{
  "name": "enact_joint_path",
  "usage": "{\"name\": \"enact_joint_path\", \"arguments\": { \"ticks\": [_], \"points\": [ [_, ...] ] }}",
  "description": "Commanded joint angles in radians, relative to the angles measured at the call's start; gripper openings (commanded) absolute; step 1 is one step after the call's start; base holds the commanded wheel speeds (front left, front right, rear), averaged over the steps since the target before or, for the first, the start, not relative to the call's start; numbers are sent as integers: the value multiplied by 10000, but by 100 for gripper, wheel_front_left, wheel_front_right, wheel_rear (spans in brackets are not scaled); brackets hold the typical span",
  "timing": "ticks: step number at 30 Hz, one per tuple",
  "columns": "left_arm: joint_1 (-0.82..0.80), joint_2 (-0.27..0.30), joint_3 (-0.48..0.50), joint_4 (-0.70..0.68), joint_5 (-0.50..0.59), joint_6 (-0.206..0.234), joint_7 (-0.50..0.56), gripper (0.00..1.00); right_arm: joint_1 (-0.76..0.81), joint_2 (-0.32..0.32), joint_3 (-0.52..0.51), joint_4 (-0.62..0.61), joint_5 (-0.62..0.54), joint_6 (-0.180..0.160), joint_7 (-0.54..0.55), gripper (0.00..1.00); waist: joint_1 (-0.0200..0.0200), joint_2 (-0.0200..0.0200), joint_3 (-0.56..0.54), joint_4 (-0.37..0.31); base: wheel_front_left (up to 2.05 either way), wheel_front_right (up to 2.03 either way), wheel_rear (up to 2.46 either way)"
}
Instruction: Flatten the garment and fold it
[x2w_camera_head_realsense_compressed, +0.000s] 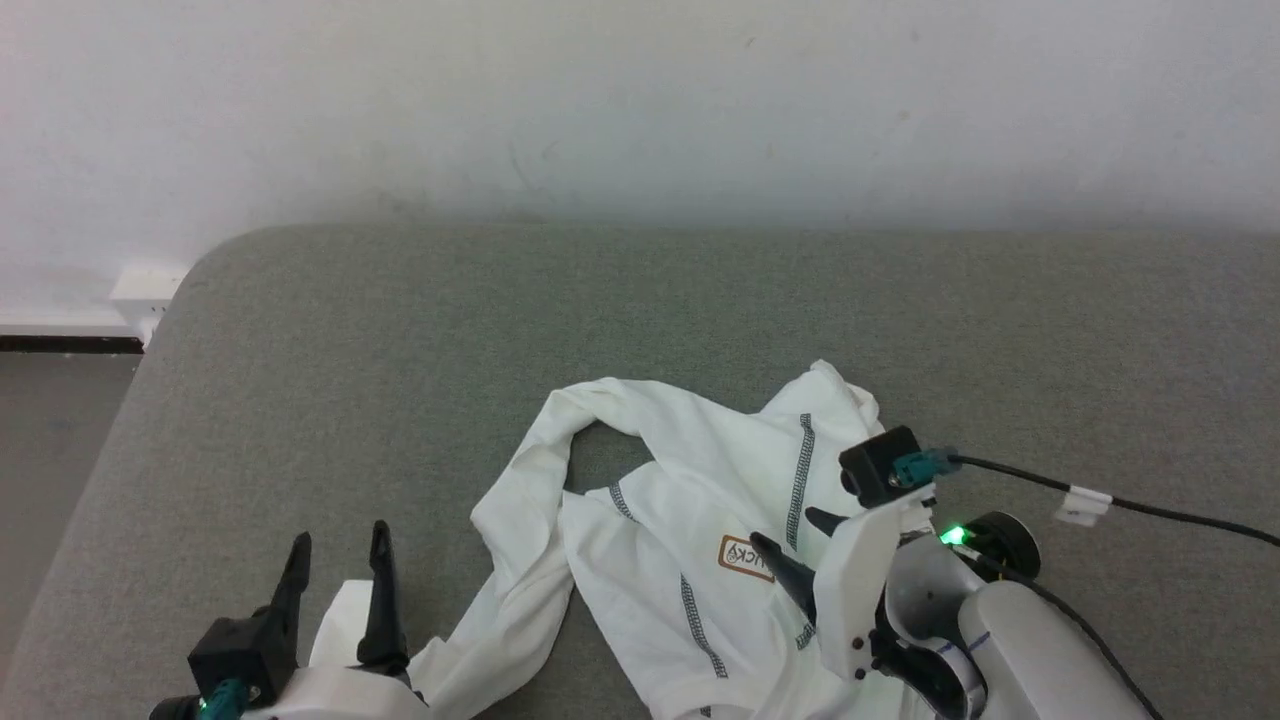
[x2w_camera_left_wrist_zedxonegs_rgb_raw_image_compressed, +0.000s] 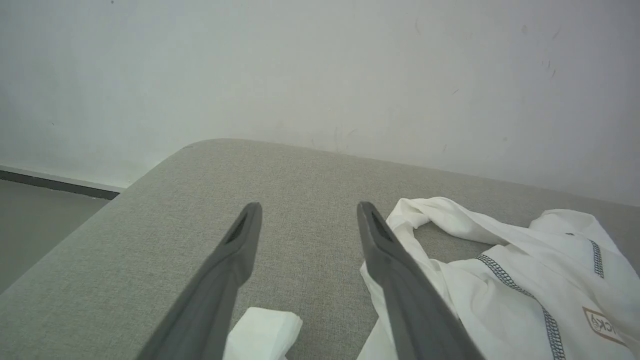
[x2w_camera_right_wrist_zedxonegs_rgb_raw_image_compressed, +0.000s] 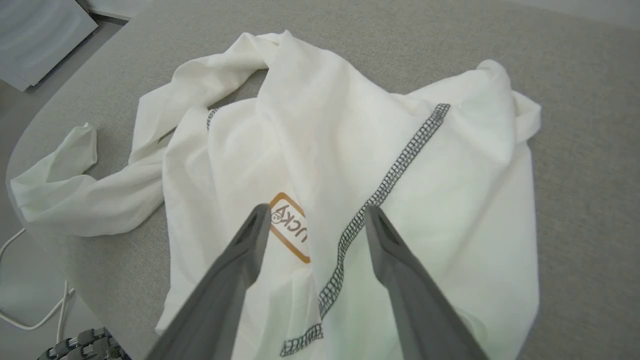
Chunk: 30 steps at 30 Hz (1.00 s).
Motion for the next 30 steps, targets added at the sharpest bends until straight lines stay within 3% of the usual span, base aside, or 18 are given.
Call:
{"name": "enact_joint_path", "arguments": {
  "ticks": [1,2,5,10,15,23,30],
  "points": [
    [-162,-68,-6,48,86,-81,-46,100,-213,-42,83,212,89,-7,-5,100,-1,0,62,115,0,0,0],
    [-218,-126,-38,82,113,-144,-46,100,-406,-91,180,519,123,-7,-32,100,-1,0,82,182,0,0,0],
    [-319,-262,-29,181,203,-267,-46,100,-864,-120,445,1328,282,-7,-119,0,-1,0,109,256,0,0,0],
    [-331,-461,85,311,333,-446,-47,100,-1449,-150,575,2170,581,-7,-566,0,-1,0,106,289,0,0,0],
    [-238,-575,315,359,468,-577,-47,100,-1809,-344,125,2065,858,-7,-1362,0,-1,0,53,104,0,0,0],
    [-34,-799,489,372,644,-706,-47,100,-300,-764,-3045,1223,1217,-7,-2215,0,-1,0,-138,-335,0,0,0],
    [98,-855,615,418,720,-848,-47,100,2551,-65,-5688,311,743,-7,-1881,0,-1,0,-192,-643,0,0,0]
  ]
}}
